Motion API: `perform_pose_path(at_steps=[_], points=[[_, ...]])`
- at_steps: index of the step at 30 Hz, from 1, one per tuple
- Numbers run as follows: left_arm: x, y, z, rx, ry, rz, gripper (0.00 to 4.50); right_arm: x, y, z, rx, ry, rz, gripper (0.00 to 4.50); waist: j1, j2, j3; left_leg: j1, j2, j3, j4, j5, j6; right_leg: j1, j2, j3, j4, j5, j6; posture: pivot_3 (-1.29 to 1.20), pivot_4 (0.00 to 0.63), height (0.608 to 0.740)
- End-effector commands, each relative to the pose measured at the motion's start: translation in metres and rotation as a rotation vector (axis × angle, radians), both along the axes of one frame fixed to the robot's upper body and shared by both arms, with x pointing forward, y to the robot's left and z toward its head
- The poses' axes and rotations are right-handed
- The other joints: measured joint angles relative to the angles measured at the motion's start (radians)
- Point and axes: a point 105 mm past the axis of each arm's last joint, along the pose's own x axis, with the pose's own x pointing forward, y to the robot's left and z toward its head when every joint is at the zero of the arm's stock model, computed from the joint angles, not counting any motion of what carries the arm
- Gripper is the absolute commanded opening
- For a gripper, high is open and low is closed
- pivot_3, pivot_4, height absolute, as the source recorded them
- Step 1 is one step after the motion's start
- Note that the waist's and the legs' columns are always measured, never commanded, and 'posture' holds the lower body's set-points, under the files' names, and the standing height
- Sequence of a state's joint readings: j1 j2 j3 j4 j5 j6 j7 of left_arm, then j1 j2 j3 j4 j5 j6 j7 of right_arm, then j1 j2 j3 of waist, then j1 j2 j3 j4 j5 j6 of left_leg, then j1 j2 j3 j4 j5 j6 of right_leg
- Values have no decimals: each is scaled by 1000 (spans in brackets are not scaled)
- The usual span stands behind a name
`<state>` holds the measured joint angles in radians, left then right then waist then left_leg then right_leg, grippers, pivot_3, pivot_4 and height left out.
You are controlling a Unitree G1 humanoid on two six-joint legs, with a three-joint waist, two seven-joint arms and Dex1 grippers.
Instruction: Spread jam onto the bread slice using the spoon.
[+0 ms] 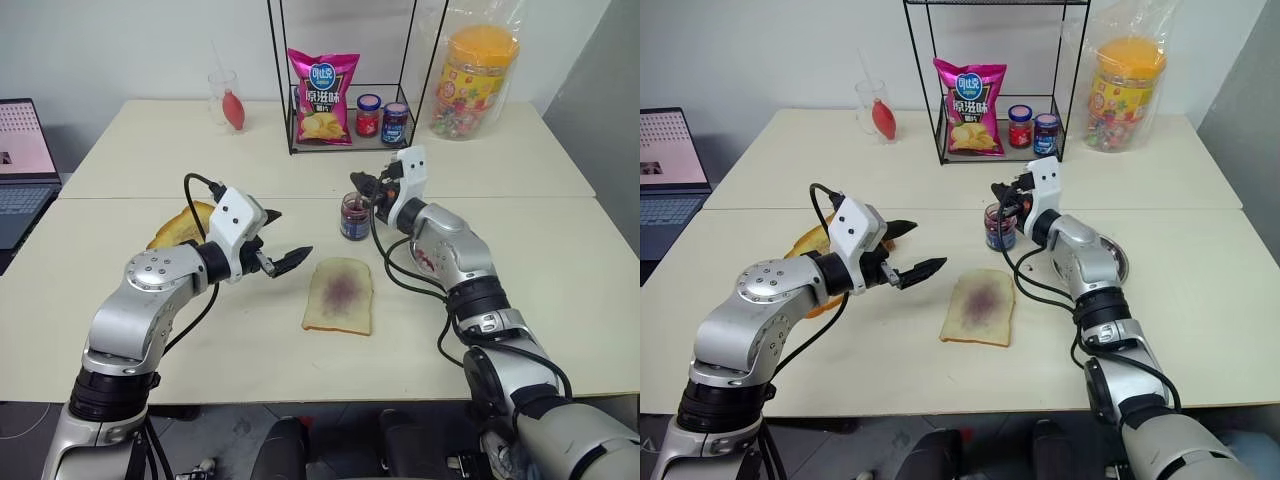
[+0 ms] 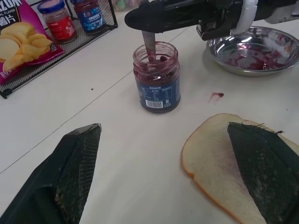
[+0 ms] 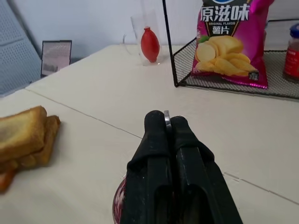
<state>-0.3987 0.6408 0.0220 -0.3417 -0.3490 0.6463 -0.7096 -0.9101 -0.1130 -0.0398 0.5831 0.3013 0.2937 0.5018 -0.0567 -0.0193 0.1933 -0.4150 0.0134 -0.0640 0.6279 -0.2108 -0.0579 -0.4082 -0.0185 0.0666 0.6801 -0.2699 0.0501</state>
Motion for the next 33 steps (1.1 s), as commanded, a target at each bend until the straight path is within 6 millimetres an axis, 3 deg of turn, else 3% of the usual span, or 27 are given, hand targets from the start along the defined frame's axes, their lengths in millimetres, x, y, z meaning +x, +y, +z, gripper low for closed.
perform_pose_path(at_steps=[1, 8, 33], points=[[1, -1, 6, 11, -38, -8, 4500, 0, -4, 19, 91, 4, 1, 56, 0, 0, 0, 0, 0, 0, 0, 0, 0, 0, 0, 0, 0, 0, 0, 0, 150, 740], [4, 2, 3, 12, -43, 5, 4500, 7, -19, 25, 268, 117, -55, 56, 0, 0, 0, 0, 0, 0, 0, 0, 0, 0, 0, 0, 0, 0, 0, 0, 150, 740], [9, -1, 3, 15, -64, 7, 4500, 10, -31, 37, 486, 246, -82, 56, -1, 0, 0, 0, 0, 0, 0, 0, 0, 0, 0, 0, 0, 0, 0, 0, 150, 740]])
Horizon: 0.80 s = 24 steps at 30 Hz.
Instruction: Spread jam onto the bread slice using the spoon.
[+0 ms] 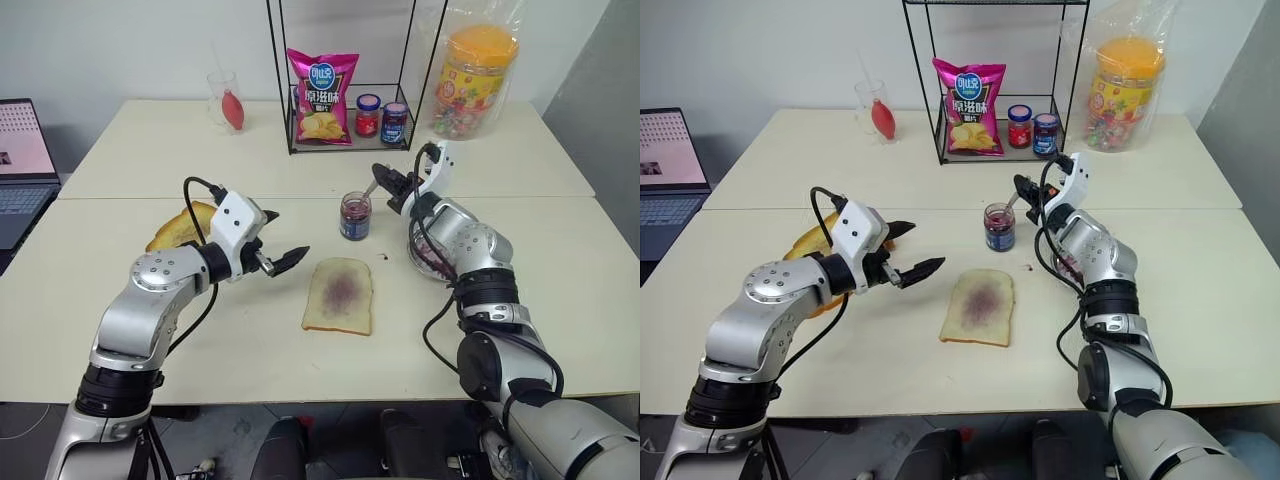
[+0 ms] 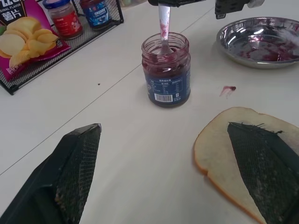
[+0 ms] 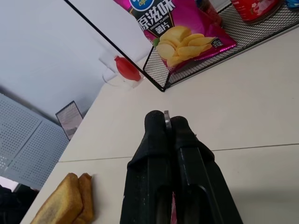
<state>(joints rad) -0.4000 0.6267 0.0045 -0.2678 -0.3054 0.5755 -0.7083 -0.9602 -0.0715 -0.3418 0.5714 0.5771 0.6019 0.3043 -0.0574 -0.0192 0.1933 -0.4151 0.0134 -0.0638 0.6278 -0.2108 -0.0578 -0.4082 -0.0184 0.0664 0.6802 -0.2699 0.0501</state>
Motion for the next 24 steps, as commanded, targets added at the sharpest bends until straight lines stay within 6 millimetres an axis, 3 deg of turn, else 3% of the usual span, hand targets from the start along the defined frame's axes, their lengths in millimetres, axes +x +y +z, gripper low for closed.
perform_pose_path(at_steps=[1, 24], points=[[0, -6, 12, 5, -57, -19, 4500, -1, 0, 31, 55, -76, 3, 56, 0, 0, 0, 0, 0, 0, 0, 0, 0, 0, 0, 0, 0, 0, 0, 0, 150, 740], [4, -6, 8, 6, -65, -24, 4500, -2, -8, 40, 192, -28, -9, 56, 0, 0, 0, 0, 0, 0, 0, 0, 0, 0, 0, 0, 0, 0, 0, 0, 150, 740]])
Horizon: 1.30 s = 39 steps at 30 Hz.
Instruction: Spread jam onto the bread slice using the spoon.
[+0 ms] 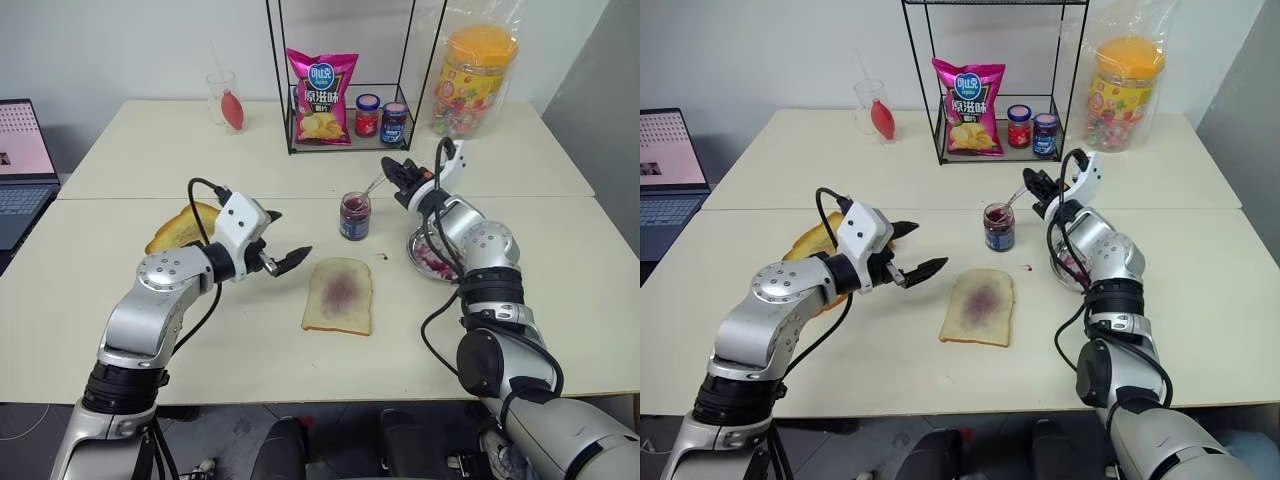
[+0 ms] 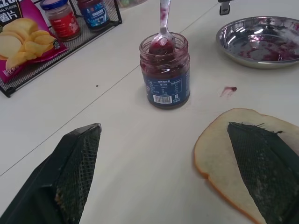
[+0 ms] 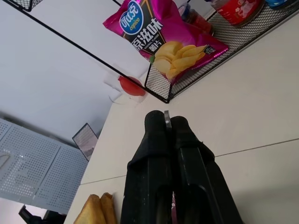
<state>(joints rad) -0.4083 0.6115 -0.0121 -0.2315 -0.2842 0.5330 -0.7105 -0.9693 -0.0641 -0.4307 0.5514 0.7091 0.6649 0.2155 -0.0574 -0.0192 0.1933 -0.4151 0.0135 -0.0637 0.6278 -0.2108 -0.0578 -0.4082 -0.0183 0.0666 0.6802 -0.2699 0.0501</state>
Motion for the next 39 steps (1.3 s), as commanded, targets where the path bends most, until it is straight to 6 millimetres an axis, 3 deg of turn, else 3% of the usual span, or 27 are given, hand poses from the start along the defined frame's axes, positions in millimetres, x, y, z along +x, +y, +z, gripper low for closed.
perform_pose_path(at_steps=[1, 18, 39], points=[[0, -4, 11, 3, -54, -20, 4500, -2, 1, 32, 35, -91, 4, 56, 0, 0, 0, 0, 0, 0, 0, 0, 0, 0, 0, 0, 0, 0, 0, 0, 150, 740], [-1, -12, 22, -29, -85, -51, 4500, -1, -8, 30, 100, -42, -10, 56, 0, 0, 0, 0, 0, 0, 0, 0, 0, 0, 0, 0, 0, 0, 0, 0, 150, 740], [2, -12, 18, -8, -97, -57, 4500, -4, -6, 17, 86, 29, 15, 56, 0, 0, 0, 0, 0, 0, 0, 0, 0, 0, 0, 0, 0, 0, 0, 0, 150, 740]])
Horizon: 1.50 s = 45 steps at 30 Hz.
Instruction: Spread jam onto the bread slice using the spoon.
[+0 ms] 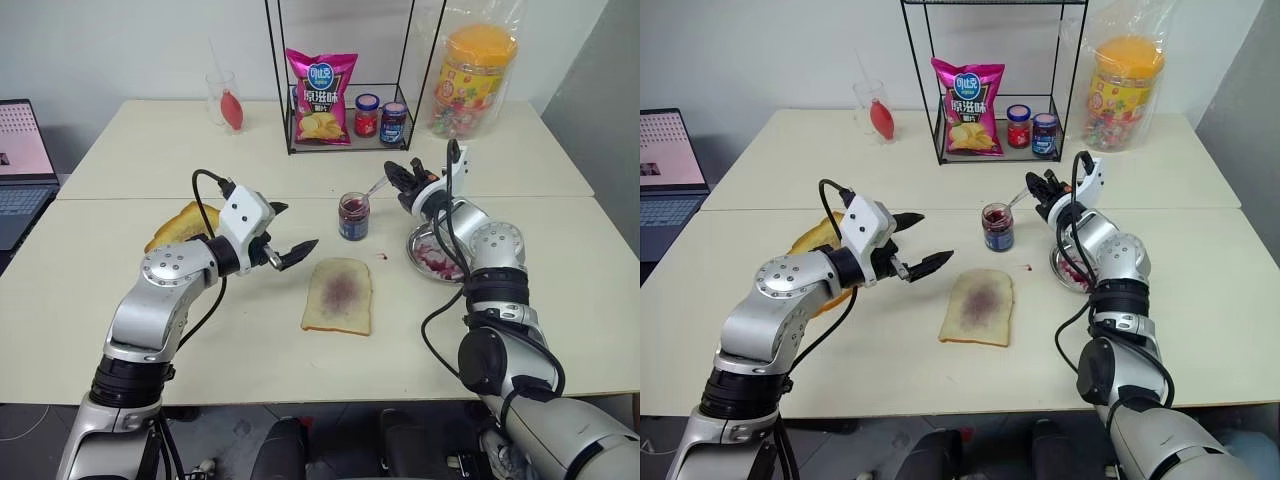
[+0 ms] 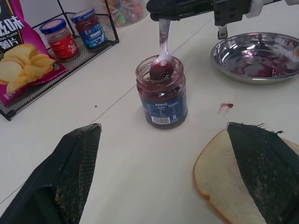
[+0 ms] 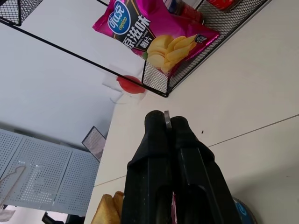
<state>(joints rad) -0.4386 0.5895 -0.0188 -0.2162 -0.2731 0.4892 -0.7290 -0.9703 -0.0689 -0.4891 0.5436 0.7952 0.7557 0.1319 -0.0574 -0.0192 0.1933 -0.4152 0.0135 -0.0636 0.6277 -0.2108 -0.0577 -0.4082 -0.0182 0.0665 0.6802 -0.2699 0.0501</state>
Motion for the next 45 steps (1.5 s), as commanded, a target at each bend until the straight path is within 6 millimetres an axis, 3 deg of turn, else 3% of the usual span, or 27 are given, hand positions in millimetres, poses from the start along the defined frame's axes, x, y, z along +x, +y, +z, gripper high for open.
perform_pose_path(at_steps=[1, 31, 45], points=[[0, -4, 9, 1, -50, -17, 4500, -2, -1, 21, 11, -58, 0, 56, 0, 0, 0, 0, 0, 0, 0, 0, 0, 0, 0, 0, 0, 0, 0, 0, 150, 740], [3, -8, 15, -7, -70, -17, 4500, 2, -10, 23, 138, 7, -44, 56, 0, 0, 0, 0, 0, 0, 0, 0, 0, 0, 0, 0, 0, 0, 0, 0, 150, 740], [2, -6, 19, -29, -78, -17, 4500, -3, -18, 54, 194, -68, -36, 56, 0, 0, 0, 0, 0, 0, 0, 0, 0, 0, 0, 0, 0, 0, 0, 0, 150, 740]])
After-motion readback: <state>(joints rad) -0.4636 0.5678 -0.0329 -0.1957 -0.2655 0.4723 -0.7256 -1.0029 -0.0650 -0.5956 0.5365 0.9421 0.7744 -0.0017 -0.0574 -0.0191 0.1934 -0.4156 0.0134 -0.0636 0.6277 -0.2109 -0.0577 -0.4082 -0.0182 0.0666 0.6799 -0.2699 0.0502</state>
